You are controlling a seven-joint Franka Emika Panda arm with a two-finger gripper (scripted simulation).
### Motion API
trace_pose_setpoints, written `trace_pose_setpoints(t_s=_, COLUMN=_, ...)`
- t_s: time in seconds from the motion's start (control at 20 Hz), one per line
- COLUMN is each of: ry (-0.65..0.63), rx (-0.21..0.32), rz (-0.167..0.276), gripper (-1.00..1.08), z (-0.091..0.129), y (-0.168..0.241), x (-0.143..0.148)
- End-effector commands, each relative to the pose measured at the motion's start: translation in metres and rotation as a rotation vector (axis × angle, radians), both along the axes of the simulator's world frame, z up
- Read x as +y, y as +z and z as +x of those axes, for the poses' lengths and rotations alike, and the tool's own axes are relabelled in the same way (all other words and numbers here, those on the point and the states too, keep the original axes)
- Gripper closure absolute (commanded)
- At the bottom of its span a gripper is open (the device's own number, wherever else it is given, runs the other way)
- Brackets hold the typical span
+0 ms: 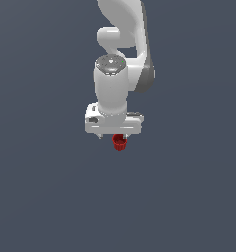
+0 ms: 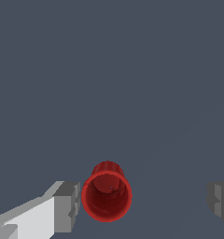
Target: Pick up the object and move it to a goal position.
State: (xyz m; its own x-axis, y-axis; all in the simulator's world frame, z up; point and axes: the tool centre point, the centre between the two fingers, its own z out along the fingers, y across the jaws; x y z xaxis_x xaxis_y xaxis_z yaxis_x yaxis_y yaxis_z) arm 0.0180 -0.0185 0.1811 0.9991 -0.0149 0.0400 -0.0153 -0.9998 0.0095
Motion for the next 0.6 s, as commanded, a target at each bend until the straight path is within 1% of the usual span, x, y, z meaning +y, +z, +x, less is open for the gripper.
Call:
trace_pose_setpoints(t_s=0.0, ry=0.000, rx=0.000, rz=0.000, gripper=-0.92, z=0.000, y=0.000, x=0.000)
trace_pose_setpoints(t_s=0.55, ry=0.039, rx=-0.023, rz=-0.019, gripper=-0.92, z=0.009, y=0.012, x=-0.006)
